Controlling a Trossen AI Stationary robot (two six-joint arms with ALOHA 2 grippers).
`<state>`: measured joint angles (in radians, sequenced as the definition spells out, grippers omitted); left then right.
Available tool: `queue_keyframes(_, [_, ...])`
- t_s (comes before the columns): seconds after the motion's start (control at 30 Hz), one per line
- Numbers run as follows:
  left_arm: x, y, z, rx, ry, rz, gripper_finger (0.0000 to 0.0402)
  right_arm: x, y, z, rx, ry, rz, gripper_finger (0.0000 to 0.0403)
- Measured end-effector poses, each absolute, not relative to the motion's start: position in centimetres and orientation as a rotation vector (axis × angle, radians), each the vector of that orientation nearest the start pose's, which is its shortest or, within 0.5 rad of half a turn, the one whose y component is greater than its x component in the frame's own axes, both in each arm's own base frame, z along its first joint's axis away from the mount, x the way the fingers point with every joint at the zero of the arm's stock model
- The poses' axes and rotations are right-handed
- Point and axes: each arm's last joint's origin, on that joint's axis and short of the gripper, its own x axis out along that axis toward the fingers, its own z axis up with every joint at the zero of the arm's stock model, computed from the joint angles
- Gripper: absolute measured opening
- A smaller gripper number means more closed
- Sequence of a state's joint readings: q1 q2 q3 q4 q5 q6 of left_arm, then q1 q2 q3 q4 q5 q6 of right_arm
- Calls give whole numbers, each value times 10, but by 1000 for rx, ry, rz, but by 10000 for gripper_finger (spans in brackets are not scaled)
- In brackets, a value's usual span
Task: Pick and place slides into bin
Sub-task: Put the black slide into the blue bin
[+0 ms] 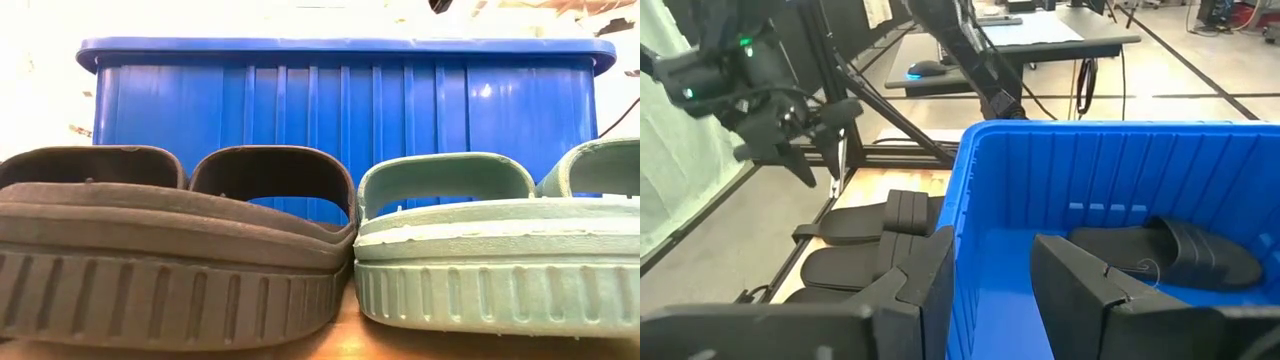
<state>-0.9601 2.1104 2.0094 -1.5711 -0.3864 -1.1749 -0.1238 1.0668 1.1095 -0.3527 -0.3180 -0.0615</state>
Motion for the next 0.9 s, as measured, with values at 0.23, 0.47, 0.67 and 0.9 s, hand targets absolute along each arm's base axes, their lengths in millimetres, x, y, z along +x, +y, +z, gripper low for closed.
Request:
queue_keyframes(0.23, [237,-336,228,63,1372,429,180,225,-19,375,8,304,202,120])
queue_keyframes(0.47, [226,-329,207,-27,1499,570,180,225,-19,375,16,304,202,120])
queue_keyframes(0.67, [222,-328,217,-54,1454,569,180,225,-14,375,14,305,221,120])
queue_keyframes(0.9, [225,-326,219,-64,1453,574,180,226,-5,375,8,306,260,120])
